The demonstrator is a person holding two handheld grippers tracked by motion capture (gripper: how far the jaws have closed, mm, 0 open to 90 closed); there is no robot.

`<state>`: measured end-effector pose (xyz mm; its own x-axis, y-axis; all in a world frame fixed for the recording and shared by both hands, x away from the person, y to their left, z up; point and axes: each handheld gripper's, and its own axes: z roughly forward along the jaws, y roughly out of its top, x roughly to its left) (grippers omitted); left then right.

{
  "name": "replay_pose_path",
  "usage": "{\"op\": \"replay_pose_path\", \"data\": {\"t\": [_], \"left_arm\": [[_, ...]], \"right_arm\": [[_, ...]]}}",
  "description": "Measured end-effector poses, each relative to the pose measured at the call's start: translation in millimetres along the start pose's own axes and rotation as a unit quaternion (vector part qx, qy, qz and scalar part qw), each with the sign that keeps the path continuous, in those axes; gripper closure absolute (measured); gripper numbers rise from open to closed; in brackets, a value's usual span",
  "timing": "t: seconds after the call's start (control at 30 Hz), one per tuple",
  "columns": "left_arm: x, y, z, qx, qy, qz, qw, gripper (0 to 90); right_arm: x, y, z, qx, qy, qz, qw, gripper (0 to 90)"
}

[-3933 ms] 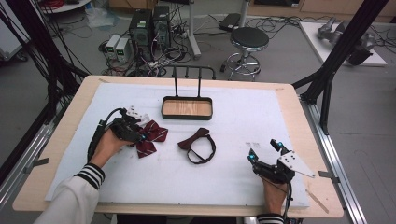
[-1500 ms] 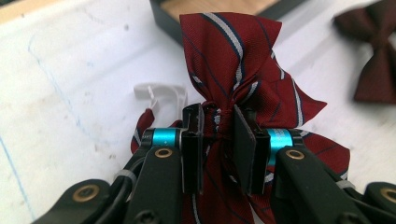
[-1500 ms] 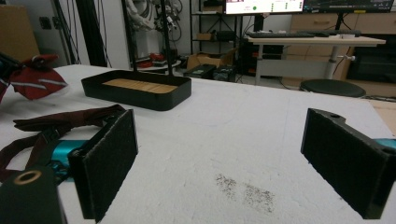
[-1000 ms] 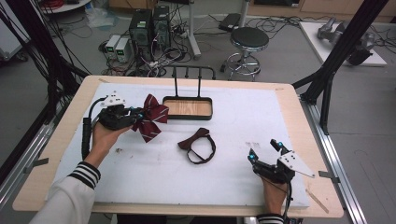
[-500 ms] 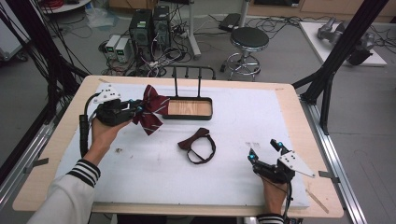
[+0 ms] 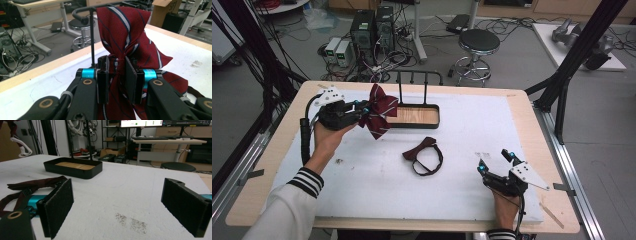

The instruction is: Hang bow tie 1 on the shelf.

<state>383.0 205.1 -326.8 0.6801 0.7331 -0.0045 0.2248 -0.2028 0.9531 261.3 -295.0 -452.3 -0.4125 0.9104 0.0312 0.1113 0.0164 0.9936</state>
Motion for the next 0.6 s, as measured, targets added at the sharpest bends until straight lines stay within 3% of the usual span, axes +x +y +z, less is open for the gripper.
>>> {"op": "replay_pose_path", "data": {"t": [0.6], "left_arm": [[-10.0,28.3,16.0,-0.014,-0.001,0.012,0.9998,73.7]], "right_arm": [[-0.6,0.0,-0.1,-0.001,0.001,0.003,1.0,10.0]]}}
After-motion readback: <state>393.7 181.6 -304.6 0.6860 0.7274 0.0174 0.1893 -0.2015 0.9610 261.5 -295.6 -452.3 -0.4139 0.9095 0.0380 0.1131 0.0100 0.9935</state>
